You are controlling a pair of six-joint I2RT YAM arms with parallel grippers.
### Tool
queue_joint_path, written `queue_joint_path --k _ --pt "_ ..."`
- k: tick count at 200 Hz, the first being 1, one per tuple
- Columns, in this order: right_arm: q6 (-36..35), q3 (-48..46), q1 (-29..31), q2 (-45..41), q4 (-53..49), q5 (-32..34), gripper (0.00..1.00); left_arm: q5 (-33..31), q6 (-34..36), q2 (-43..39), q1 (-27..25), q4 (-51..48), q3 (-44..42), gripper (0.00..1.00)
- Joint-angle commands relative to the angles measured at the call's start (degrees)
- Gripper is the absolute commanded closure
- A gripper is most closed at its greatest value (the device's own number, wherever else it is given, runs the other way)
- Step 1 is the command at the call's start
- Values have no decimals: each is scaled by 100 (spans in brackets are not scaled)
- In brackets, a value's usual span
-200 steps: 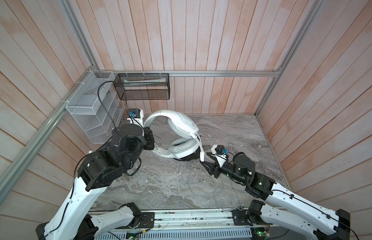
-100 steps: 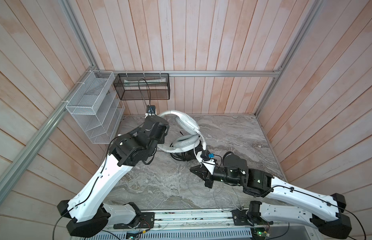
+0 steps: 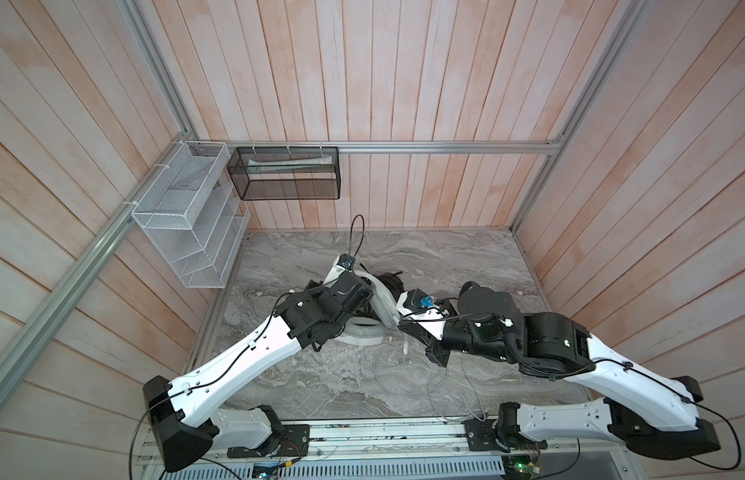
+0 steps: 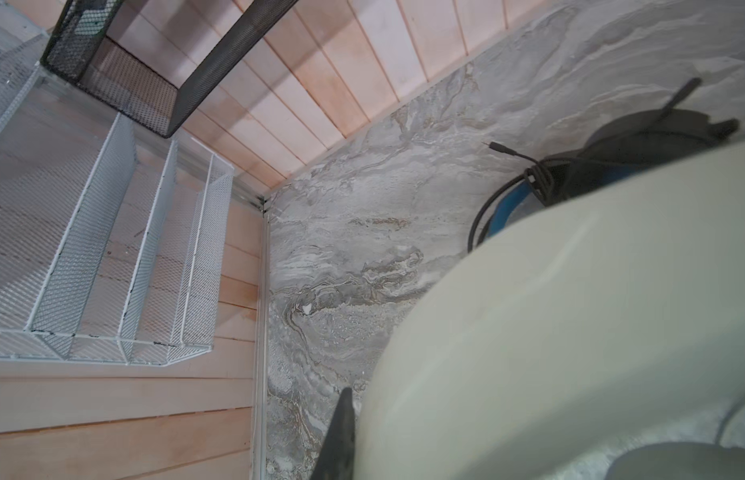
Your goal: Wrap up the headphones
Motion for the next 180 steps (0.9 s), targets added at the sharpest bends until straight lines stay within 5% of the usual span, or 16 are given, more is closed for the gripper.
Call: queue_joint_path --k 1,63,125,180 --pt "-341 138 -93 159 -135 205 100 -55 678 -546 -450 941 -309 100" --pt "-558 11 -453 189 466 617 100 860 750 -1167 -1006 759 -879 100" --pt "-708 -636 -462 -61 995 1555 73 1165 623 -1417 -1141 440 -1096 100" --pt "-733 -1022 -480 -44 1344 1599 84 1622 543 -1558 -1141 369 -842 100"
